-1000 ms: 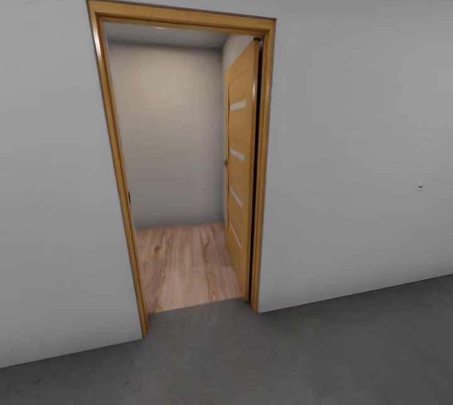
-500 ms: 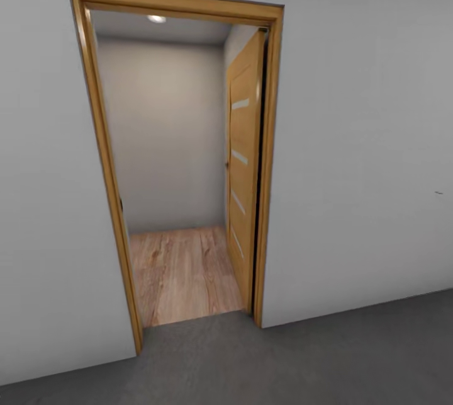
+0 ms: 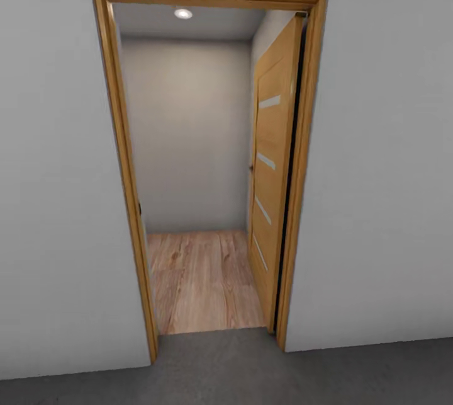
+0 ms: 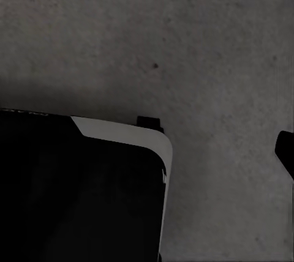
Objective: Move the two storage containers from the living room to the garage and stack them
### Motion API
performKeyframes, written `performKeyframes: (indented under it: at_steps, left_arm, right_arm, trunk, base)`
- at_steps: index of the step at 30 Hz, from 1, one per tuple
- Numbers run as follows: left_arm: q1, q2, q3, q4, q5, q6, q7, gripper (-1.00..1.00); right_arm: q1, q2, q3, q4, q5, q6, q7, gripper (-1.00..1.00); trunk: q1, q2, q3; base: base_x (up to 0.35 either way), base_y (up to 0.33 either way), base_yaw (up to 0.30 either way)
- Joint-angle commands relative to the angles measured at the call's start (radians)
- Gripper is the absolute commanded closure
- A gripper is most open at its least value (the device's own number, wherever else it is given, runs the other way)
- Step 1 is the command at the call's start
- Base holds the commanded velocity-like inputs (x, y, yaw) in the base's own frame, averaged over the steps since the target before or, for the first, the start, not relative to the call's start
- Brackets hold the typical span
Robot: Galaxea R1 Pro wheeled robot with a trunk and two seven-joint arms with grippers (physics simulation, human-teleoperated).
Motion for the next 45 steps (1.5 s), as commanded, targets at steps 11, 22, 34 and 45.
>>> performKeyframes:
  at_steps: [11, 22, 34, 45]
  left_arm:
    - [-0.001, 0.000, 0.004, 0.000, 0.003, -0.001, 0.001, -1.00]
    - [-0.001, 0.000, 0.004, 0.000, 0.003, -0.002, 0.001, -1.00]
    - [-0.001, 0.000, 0.004, 0.000, 0.004, -0.002, 0.001, -1.00]
    - [-0.001, 0.001, 0.004, 0.000, 0.004, -0.010, 0.001, -1.00]
  right_arm:
    - [-0.002, 0.000, 0.007, 0.003, 0.001, -0.006, 0.001, -1.00]
    - [-0.002, -0.002, 0.006, 0.003, 0.000, -0.006, 0.001, -1.00]
    - [-0.002, 0.000, 0.006, 0.003, 0.000, -0.006, 0.000, -1.00]
    - [-0.002, -0.001, 0.006, 0.003, 0.000, -0.006, 0.000, -1.00]
  trunk:
    - [0.001, -0.001, -0.002]
    - [0.001, -0.001, -0.002]
    - [0.001, -0.001, -0.002]
    - [0.001, -0.001, -0.002]
  base:
    - [0.312, -0.149, 0.144]
    - [0.293, -0.205, 0.004]
    - [0.291, -0.209, 0.000]
    - [0.300, -0.132, 0.156]
